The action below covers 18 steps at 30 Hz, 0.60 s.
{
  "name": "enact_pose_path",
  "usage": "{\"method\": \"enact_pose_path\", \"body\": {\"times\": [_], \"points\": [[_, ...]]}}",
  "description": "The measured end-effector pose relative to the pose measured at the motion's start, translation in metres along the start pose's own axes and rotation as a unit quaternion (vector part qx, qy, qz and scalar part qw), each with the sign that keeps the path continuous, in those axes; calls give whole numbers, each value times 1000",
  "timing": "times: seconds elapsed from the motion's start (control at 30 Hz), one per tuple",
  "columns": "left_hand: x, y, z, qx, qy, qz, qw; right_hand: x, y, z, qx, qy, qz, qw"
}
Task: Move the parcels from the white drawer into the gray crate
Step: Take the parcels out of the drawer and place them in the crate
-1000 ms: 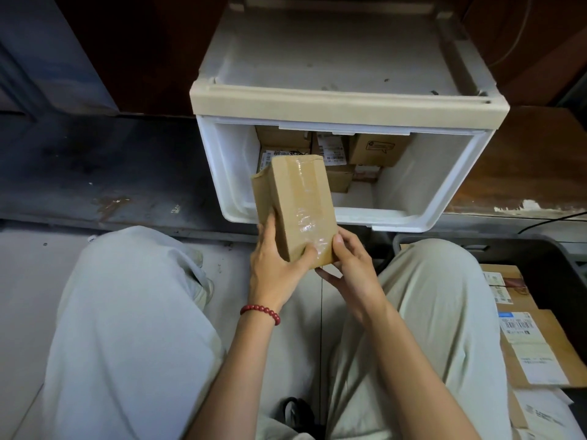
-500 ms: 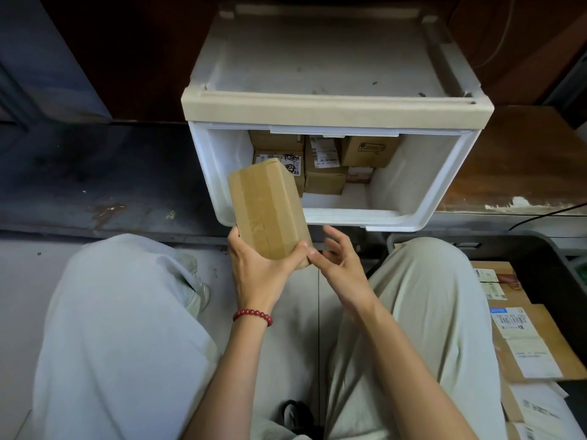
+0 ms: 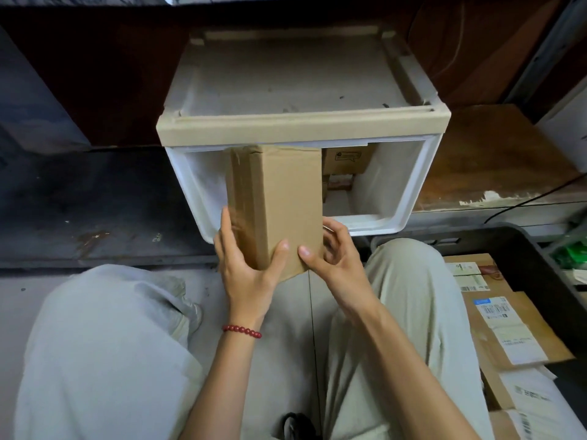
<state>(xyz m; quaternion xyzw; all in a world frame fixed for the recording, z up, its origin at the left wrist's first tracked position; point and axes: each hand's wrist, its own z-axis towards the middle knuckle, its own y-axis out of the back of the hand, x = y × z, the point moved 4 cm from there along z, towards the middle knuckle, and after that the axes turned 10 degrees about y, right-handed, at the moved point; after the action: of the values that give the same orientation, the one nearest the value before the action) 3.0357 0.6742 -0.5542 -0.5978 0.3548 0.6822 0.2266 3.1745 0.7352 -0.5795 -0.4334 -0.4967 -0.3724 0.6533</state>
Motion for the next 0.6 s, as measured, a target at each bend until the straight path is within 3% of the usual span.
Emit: {"method": "enact_pose_path", "body": {"times": [0.3, 0.6], "points": [[-32, -34, -29, 45, -88, -35, 994, 52, 35, -20, -30, 37, 0, 999], [-102, -99, -46, 157, -198, -28, 967, 109, 99, -36, -119, 118, 27, 986]]}}
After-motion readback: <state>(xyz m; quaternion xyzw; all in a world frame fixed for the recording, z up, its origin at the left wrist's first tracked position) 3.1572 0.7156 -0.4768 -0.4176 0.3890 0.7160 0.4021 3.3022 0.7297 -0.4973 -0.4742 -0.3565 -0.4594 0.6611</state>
